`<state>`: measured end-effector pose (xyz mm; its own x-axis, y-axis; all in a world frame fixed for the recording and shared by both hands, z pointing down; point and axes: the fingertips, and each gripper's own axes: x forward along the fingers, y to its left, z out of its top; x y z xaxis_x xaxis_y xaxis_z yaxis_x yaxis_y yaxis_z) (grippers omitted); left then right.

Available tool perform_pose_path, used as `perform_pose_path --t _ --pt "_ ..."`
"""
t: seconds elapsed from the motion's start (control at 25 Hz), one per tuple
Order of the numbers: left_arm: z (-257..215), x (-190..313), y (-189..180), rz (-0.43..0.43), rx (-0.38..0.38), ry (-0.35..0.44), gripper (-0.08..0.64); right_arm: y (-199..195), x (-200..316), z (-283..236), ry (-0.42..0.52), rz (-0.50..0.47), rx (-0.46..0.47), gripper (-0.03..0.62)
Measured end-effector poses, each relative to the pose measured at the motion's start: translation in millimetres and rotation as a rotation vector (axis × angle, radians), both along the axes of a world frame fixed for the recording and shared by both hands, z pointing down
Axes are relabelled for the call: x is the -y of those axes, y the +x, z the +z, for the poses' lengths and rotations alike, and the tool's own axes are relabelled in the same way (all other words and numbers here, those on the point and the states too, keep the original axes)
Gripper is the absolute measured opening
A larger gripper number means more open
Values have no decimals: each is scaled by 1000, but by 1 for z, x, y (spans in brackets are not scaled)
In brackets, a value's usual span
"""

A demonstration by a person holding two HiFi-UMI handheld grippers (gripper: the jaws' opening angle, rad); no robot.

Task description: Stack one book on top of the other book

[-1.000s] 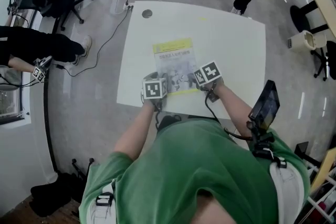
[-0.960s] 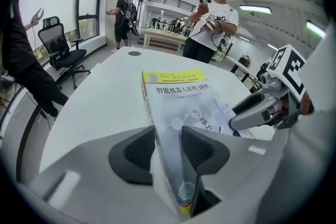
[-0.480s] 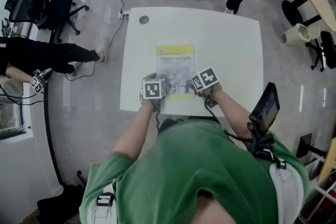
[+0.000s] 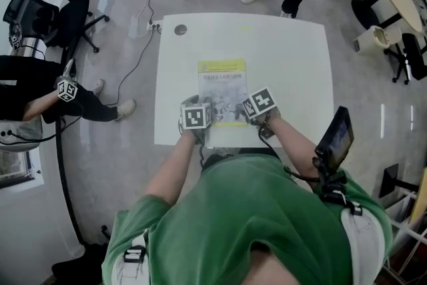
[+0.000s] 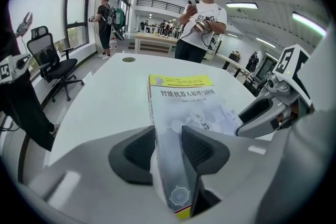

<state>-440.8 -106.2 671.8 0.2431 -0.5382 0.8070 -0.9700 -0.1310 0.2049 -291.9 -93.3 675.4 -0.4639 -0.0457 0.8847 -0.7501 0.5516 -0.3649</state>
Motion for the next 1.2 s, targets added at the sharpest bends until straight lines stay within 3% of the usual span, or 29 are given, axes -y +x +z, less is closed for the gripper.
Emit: perform_pose_path --t 0.32,0.64,0.8,1.08,1.2 --pt "-12 -1 -7 -17 30 75 146 3 -1 -2 44 1 1 198" --pt "-49 -5 -14 -25 64 281 71 14 15 -38 289 70 -14 194" --pt "-74 -6 -5 -33 43 393 8 18 21 -71 434 131 40 144" --pt "-122 -13 23 -18 -20 505 8 26 15 -131 598 191 132 9" --pt "-138 -17 36 -11 -39 545 6 32 11 -153 656 193 174 3"
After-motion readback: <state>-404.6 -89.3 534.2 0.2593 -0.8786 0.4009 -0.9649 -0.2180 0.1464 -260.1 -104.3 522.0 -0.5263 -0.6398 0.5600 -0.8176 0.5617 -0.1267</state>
